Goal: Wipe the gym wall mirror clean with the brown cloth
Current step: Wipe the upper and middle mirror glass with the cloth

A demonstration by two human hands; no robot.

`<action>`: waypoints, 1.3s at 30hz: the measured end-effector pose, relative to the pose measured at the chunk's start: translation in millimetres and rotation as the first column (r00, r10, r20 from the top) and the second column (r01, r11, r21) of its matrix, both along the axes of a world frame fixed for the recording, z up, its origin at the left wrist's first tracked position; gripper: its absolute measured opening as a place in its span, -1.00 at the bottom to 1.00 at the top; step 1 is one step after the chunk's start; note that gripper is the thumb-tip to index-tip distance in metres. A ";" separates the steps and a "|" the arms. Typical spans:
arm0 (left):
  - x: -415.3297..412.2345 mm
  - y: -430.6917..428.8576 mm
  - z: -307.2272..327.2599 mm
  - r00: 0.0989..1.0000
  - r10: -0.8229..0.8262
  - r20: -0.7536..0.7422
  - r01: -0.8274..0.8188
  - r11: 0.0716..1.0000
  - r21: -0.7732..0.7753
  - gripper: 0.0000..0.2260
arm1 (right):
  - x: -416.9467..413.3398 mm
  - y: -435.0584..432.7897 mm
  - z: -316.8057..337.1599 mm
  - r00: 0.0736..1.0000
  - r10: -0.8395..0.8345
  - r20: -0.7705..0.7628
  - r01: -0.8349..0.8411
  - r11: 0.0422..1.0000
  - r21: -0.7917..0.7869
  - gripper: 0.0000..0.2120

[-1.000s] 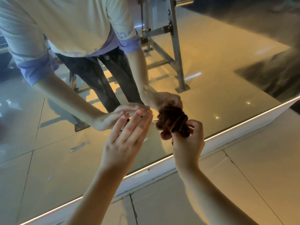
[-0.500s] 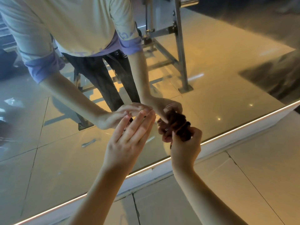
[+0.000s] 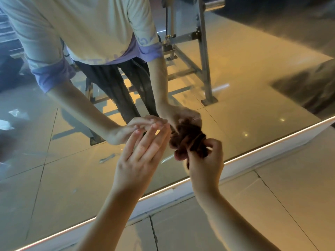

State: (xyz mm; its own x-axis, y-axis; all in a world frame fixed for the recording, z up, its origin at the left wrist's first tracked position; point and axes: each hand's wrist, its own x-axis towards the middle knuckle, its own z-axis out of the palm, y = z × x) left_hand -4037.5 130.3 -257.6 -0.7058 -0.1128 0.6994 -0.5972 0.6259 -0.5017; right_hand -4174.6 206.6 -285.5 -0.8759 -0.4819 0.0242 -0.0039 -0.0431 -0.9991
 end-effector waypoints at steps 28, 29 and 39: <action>0.3 -3.7 28.8 0.995 0.001 -0.105 0.000 1.000 0.006 -0.43 | -4.2 -3.0 40.0 0.896 -0.212 -0.390 0.168 0.975 -0.144 -0.68; 0.5 -4.1 28.8 0.995 0.004 -0.101 -0.004 1.000 -0.001 -0.43 | -5.0 -0.9 40.8 0.881 -0.178 -0.439 0.119 0.980 -0.160 -0.67; -0.2 -4.2 26.4 0.995 0.021 -0.103 -0.021 1.000 -0.003 -0.42 | 1.5 -2.1 47.5 0.833 -0.125 -0.538 0.012 0.978 -0.209 -0.72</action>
State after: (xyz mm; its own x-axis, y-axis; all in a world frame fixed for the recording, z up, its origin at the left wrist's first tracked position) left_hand -4037.8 126.0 -231.2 -0.6278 -0.1238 0.7684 -0.6585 0.6109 -0.4396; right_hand -4173.1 204.5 -238.0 -0.7225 -0.3575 0.5917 -0.5558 -0.2086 -0.8047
